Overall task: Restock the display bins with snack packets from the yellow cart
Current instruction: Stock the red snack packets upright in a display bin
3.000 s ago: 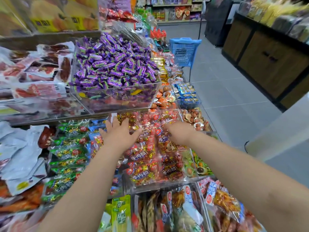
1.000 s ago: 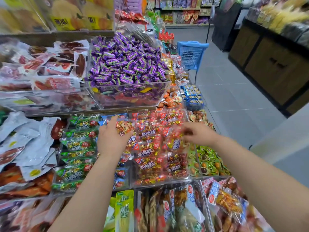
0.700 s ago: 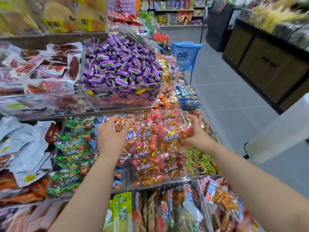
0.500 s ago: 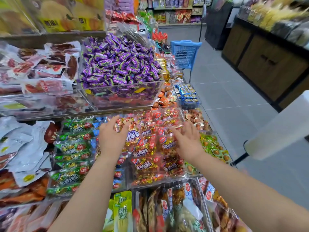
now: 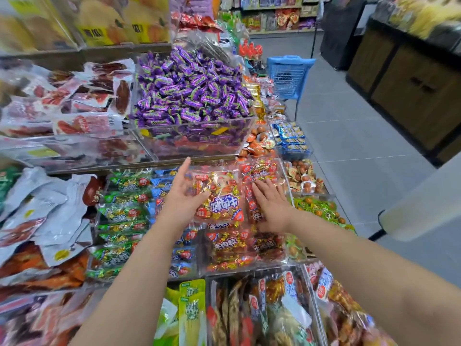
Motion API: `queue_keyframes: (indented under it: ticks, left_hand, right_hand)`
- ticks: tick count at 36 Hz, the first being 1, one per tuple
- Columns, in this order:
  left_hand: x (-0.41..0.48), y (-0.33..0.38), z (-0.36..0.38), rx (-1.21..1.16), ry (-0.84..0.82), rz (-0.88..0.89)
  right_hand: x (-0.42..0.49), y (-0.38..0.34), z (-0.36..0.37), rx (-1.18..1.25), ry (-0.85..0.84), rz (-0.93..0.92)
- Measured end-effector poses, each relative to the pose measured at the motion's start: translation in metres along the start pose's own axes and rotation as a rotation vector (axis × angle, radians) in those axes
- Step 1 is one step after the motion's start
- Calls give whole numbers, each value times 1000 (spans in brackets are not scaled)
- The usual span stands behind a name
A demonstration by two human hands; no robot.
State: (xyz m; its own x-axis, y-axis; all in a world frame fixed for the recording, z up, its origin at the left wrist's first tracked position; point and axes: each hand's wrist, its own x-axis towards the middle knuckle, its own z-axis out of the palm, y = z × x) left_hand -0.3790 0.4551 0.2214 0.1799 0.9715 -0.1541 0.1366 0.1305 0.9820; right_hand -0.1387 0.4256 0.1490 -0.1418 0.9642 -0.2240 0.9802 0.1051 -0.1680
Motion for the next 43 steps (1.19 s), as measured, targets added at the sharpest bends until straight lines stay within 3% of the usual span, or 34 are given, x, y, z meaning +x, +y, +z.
queue_keyframes:
  ticks: [4, 6, 10, 15, 19, 21, 23, 25, 27, 31, 34, 38, 40, 43]
  left_hand:
    - [0, -2, 10, -56, 3, -43]
    - [0, -2, 20, -154, 51, -65]
    - [-4, 2, 46, -333, 74, -59]
    - [-7, 7, 46, 4, -48, -26]
    - [-1, 0, -3, 576, 247, -22]
    - [1, -5, -25, 831, 349, -216]
    - [0, -8, -35, 898, 264, -435]
    - [0, -11, -37, 852, 193, -507]
    - [3, -13, -38, 765, 227, -500]
    - [5, -11, -44, 640, 272, -431]
    - [3, -7, -49, 588, 323, -330]
    - [-2, 2, -45, 464, 393, -156]
    - [-5, 6, -39, 309, 370, -120]
    - [-6, 8, -27, 5, 269, -176]
  right_hand:
    - [-12, -17, -42, 919, 305, 182]
    - [-23, -35, -56, 1418, 268, 318]
    - [-36, -69, -47, 1862, 107, 264]
    - [-34, -79, -46, 2250, 265, 405]
    - [-31, -61, -41, 2066, 281, 482]
    - [-34, -50, -38, 1938, 281, 509]
    - [-40, -41, -37, 1852, 283, 466]
    - [-46, -29, -38, 1787, 291, 434]
    - [-51, -16, -39, 1714, 325, 447]
    - [-63, 11, -47, 1358, 385, 422]
    - [-74, 28, -54, 1053, 317, 322]
    - [-79, 31, -49, 561, 84, 172]
    - [-76, 23, -45, 287, 18, 92]
    - [-66, 8, -41, 86, 38, 35]
